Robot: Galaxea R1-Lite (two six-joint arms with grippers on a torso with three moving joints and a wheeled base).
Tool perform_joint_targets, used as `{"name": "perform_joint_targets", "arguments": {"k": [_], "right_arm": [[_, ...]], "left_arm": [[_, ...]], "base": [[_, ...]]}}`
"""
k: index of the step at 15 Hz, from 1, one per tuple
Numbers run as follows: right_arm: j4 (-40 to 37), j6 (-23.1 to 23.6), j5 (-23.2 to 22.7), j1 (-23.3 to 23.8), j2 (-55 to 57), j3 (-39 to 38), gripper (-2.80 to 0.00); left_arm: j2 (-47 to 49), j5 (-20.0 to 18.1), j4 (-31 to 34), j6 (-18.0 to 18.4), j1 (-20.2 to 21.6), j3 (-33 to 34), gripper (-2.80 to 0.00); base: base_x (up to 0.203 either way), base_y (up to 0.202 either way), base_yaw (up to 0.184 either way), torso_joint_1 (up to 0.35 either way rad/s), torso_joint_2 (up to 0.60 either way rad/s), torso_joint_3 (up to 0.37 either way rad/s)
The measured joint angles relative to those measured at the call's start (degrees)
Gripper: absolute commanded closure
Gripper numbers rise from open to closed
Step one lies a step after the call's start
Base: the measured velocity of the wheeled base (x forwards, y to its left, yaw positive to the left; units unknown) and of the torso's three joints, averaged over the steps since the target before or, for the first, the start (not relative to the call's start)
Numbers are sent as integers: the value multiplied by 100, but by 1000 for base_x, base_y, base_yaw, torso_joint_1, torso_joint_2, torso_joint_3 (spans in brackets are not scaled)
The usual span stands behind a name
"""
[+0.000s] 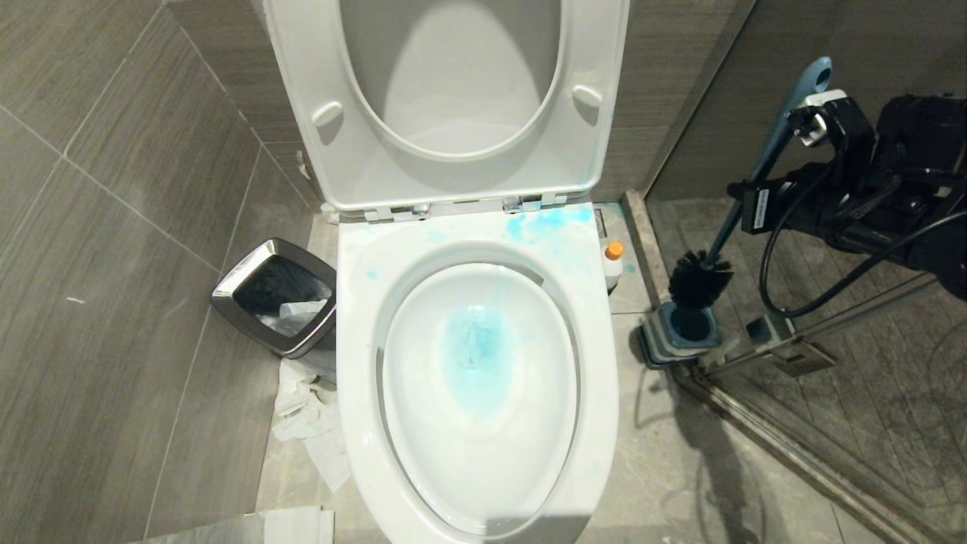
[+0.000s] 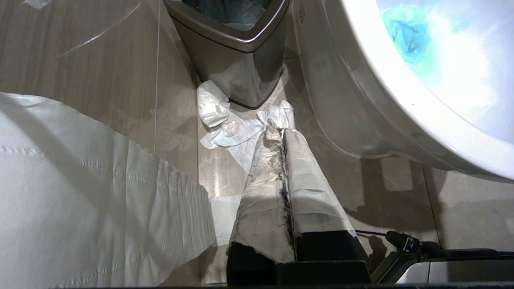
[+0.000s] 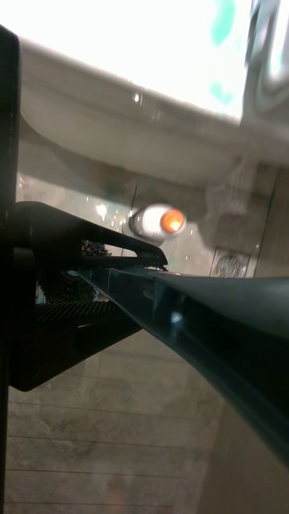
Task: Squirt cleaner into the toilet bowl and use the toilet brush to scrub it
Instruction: Put the toilet brush back
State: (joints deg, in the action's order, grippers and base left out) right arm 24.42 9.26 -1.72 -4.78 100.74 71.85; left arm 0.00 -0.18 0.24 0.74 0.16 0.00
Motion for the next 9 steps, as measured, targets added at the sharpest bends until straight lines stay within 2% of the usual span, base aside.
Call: {"name": "perform_joint_targets", "arguments": {"k": [3, 6, 9], "right_arm": [[815, -20, -54, 272, 465, -247, 0], [1452, 13, -273, 321, 846, -355, 0], [1704, 18, -300, 354, 1181, -389, 0]], "left_arm": [[0, 0, 0, 0, 0, 0, 0], [0, 0, 2, 2, 0, 0, 0], [0, 2, 2, 1, 0, 0, 0]], "base": [[0, 0, 0, 0, 0, 0], [0, 0, 0, 0, 0, 0], [0, 0, 0, 0, 0, 0]]}}
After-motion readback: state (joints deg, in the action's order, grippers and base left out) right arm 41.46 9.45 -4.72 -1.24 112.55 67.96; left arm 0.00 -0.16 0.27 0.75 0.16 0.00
